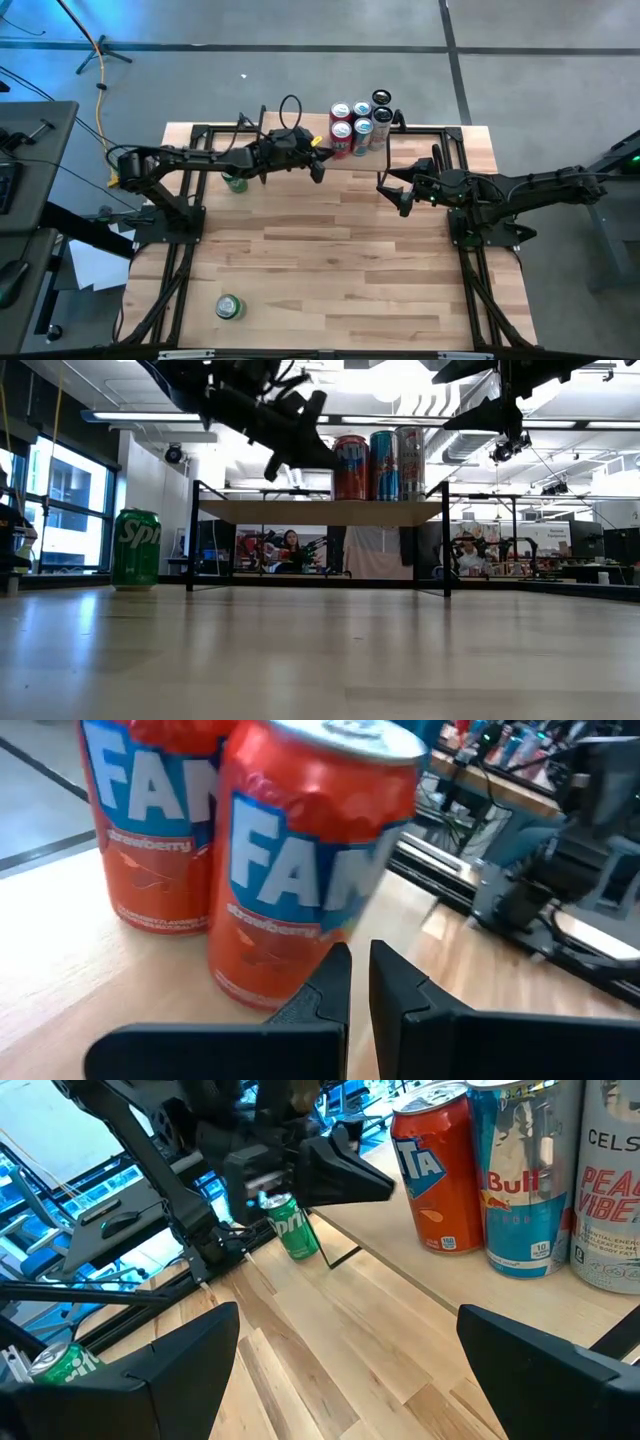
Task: Place canned beverage on shelf
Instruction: Put the bottom green soda can on the shelf
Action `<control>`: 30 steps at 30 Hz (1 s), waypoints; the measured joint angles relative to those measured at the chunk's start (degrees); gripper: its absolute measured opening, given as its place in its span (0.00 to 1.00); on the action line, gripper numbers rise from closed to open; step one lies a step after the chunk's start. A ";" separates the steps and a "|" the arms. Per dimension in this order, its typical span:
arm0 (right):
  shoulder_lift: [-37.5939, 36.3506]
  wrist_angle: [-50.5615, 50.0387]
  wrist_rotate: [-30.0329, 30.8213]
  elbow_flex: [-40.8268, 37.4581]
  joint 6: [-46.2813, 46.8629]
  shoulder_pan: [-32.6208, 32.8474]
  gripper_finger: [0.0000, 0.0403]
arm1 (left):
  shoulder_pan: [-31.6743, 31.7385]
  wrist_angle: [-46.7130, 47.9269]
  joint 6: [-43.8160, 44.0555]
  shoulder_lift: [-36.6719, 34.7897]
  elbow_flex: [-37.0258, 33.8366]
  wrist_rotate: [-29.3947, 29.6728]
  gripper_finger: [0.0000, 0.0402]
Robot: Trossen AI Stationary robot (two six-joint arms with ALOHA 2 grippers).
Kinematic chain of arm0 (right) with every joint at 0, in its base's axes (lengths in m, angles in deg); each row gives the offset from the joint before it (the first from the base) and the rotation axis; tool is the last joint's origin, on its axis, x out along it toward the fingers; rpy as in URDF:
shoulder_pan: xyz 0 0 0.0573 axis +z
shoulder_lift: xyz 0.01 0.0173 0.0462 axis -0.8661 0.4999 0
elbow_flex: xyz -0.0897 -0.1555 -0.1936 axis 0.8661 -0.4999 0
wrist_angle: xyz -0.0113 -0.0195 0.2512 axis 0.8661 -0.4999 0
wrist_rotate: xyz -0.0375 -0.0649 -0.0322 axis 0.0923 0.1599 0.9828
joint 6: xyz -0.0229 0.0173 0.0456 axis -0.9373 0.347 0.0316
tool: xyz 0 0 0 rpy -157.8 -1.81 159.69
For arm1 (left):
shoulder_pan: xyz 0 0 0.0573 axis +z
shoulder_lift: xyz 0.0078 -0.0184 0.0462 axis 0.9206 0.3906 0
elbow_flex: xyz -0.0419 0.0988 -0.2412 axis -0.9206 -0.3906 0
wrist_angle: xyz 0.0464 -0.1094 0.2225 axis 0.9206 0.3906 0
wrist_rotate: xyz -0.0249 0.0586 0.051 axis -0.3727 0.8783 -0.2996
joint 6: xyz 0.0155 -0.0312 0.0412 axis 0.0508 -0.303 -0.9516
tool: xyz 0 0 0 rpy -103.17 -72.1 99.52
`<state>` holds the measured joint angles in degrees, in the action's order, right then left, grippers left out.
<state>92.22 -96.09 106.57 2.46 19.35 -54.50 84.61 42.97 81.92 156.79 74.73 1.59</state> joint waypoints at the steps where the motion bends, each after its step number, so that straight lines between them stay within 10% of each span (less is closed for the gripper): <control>1: 0.00 0.00 0.00 0.00 0.00 0.00 0.89 | 0.00 1.12 -0.46 -0.89 0.00 -0.48 0.00; 13: 0.00 0.07 0.19 0.00 -0.35 0.00 0.89 | -2.35 23.89 -6.12 -26.99 -0.50 -2.43 0.00; 30: 0.00 16.99 -4.62 0.00 -7.11 -0.01 0.89 | -15.96 18.96 -3.37 -60.11 -17.20 4.08 0.00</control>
<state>92.22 -79.10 101.95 2.46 12.24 -54.51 68.66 61.93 78.54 96.68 57.53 5.67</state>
